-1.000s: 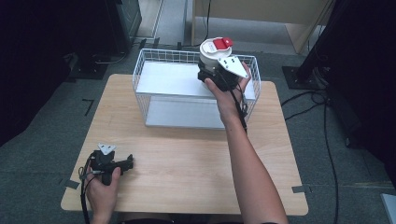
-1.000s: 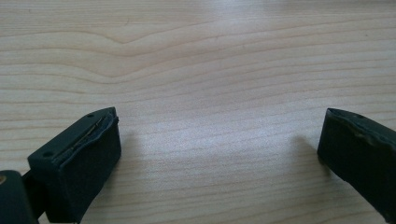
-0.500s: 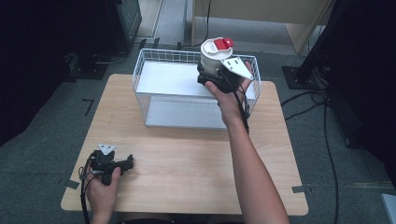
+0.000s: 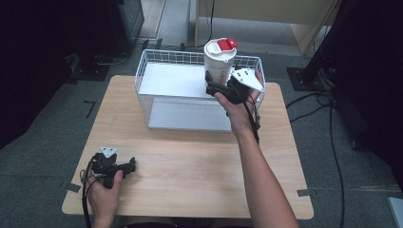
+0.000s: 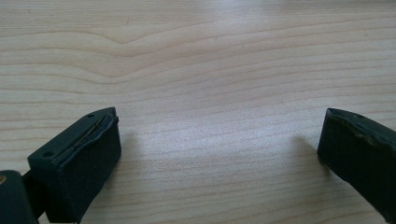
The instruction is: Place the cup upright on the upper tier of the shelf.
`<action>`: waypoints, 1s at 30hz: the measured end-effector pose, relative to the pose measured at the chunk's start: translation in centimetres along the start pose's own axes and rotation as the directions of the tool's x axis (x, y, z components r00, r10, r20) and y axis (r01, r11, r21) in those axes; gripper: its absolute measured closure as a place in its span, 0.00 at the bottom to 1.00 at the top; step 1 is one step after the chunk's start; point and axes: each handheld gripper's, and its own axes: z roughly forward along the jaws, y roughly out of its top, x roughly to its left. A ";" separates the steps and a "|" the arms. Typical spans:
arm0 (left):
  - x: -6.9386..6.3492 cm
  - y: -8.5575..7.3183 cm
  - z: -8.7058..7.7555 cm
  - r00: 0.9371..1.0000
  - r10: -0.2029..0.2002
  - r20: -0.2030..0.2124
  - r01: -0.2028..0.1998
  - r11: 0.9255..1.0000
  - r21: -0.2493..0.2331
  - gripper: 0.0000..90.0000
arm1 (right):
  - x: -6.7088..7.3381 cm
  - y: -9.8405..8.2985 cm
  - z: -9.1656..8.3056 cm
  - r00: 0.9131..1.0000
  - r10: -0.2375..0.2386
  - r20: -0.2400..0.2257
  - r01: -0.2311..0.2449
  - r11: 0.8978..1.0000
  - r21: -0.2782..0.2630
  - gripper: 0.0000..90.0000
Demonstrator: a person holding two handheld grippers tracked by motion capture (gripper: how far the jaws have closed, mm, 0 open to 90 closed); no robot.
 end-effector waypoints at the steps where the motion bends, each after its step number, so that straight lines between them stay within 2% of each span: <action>1: 0.0 0.0 0.0 1.000 0.000 0.000 0.000 1.000 0.000 0.00 | -0.1 -0.1 -0.2 1.000 -0.002 0.000 0.002 1.000 0.000 0.00; 22: 0.0 0.0 0.0 1.000 0.000 0.000 0.000 1.000 0.000 0.00 | -0.6 -3.1 -6.2 0.999 -0.039 0.000 0.039 0.999 -0.011 0.00; 30: 0.0 0.0 0.0 1.000 0.000 0.001 0.000 1.000 0.002 0.00 | -1.1 -4.8 -8.5 0.998 -0.060 0.003 0.060 0.998 0.006 0.00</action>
